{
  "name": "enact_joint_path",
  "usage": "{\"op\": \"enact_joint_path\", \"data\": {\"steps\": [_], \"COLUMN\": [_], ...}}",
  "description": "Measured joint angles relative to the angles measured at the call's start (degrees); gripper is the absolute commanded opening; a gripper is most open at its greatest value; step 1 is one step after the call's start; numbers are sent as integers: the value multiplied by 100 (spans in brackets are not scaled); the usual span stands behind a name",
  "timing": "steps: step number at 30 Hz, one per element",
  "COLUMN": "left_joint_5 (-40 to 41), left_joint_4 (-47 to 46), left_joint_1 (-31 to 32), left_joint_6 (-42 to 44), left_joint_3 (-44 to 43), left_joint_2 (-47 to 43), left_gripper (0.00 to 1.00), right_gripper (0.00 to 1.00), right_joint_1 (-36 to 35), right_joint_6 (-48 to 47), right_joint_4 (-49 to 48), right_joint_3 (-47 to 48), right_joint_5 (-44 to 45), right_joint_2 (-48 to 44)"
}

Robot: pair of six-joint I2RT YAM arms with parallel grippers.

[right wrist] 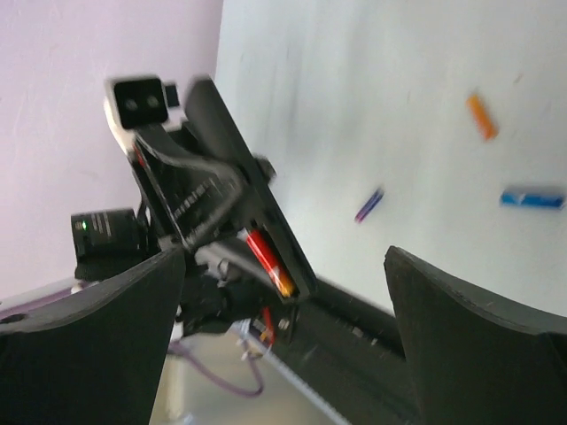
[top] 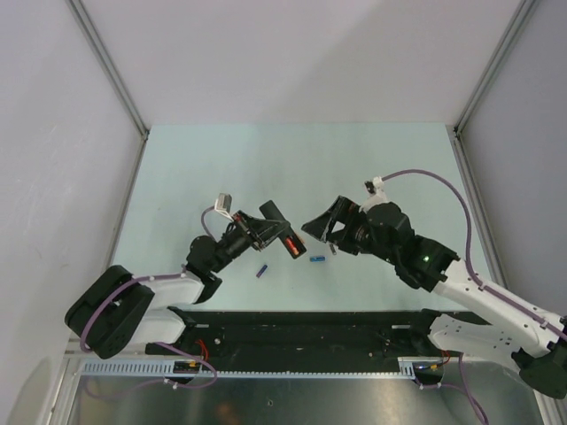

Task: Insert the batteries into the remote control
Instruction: Load the battery into the remote control.

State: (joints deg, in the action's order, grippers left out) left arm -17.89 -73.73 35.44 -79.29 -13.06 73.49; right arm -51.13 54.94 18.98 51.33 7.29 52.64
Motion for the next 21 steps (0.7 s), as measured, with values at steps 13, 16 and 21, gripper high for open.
{"op": "enact_joint_path", "data": {"steps": [13,16,21], "left_joint_5": [586,588,638], "left_joint_4": [-76,-79,-76], "left_joint_1": [-11,-11,-9], "left_joint_6": [437,459,498], "left_joint_3": [-90,-105,-105], "left_joint_2": [-142,-136,-127], "left_gripper": [0,0,0], "right_gripper": [100,100,94], "right_joint_1": [249,264,302], "right_joint_6": [1204,1287,1388], "right_joint_4": [-802,-870,-960], "right_joint_3": [-352,-352,-352], "right_joint_5": [-1939,-2009,-2006], "right_joint_2": [592,713,859]}}
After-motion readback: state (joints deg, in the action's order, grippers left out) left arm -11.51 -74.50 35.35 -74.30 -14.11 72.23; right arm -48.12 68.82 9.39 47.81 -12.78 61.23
